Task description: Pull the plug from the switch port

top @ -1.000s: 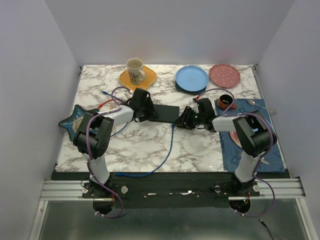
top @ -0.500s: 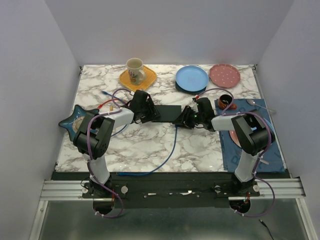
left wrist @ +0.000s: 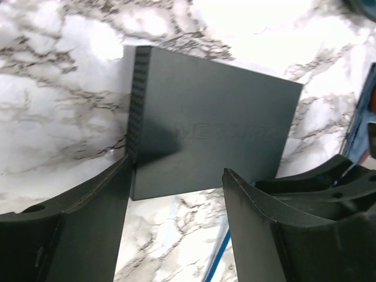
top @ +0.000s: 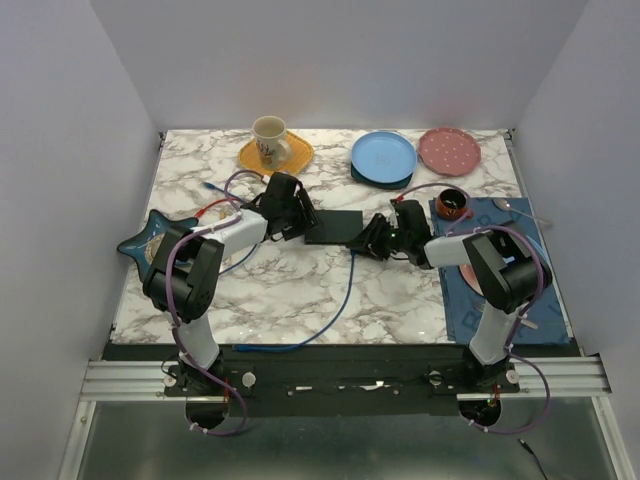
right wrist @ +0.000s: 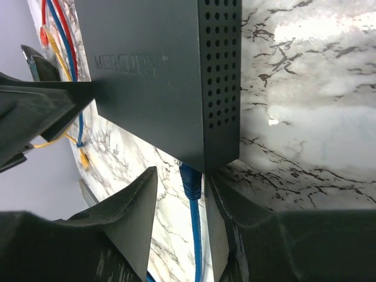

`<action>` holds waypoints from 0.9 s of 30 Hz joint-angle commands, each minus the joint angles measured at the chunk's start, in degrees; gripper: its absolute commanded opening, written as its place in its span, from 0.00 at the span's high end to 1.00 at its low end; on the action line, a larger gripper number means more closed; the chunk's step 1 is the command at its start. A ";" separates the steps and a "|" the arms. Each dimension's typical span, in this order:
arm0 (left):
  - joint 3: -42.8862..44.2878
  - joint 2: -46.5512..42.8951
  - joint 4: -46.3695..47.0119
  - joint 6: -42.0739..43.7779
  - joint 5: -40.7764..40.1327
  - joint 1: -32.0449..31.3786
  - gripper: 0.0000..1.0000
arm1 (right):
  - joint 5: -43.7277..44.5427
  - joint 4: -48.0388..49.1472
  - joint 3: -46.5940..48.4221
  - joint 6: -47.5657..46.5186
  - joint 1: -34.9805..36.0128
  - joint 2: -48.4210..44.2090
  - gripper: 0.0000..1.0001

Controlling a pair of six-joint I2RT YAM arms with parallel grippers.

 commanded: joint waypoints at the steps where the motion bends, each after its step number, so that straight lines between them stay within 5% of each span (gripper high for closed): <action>1: 1.66 -0.40 4.13 -0.34 6.23 -0.54 0.32 | 4.10 -0.79 -2.48 1.43 0.34 -0.75 0.54; 14: 3.50 4.97 9.15 -0.26 14.24 -1.16 0.33 | 6.12 -3.42 -3.97 0.21 0.07 0.48 0.55; 27: 7.99 5.41 -0.78 2.30 4.32 0.25 0.32 | 13.76 -19.50 -3.80 -16.13 0.07 -10.14 0.50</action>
